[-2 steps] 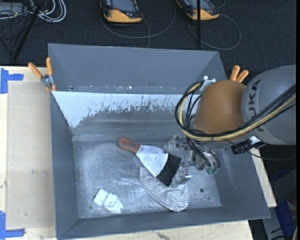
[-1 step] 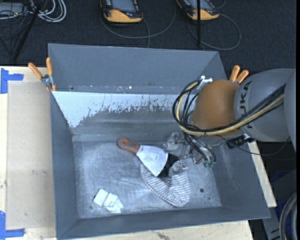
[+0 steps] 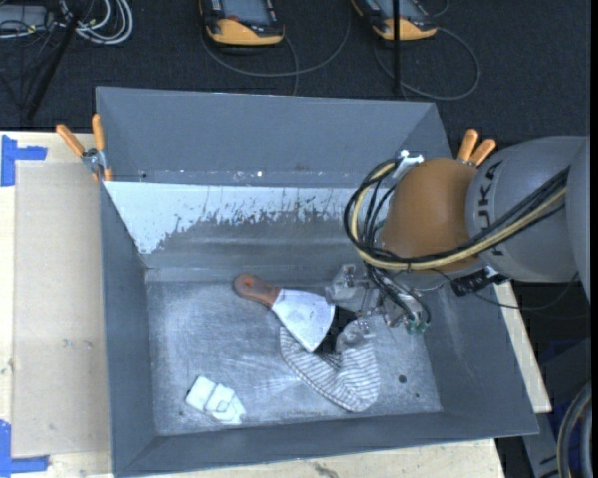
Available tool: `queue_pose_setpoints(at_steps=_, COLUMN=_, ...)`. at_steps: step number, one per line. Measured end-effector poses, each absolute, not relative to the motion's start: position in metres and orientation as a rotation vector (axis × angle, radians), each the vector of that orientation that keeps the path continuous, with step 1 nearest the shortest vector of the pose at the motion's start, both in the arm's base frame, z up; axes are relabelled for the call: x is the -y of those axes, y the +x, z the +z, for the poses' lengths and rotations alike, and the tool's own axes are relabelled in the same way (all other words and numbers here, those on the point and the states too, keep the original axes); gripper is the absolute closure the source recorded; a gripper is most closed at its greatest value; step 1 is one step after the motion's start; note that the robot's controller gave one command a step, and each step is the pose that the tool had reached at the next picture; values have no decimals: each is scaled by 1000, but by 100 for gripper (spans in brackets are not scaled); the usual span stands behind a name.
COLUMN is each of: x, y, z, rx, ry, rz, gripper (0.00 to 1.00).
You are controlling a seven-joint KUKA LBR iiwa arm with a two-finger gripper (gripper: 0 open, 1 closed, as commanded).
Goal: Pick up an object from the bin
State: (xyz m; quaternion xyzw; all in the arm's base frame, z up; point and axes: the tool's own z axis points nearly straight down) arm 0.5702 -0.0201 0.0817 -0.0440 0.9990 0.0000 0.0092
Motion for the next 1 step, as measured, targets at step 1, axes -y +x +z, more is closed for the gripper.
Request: queue_pose_setpoints(at_steps=1, x=20, y=564, z=109, rx=-3139, ry=-191, rz=0, gripper=100)
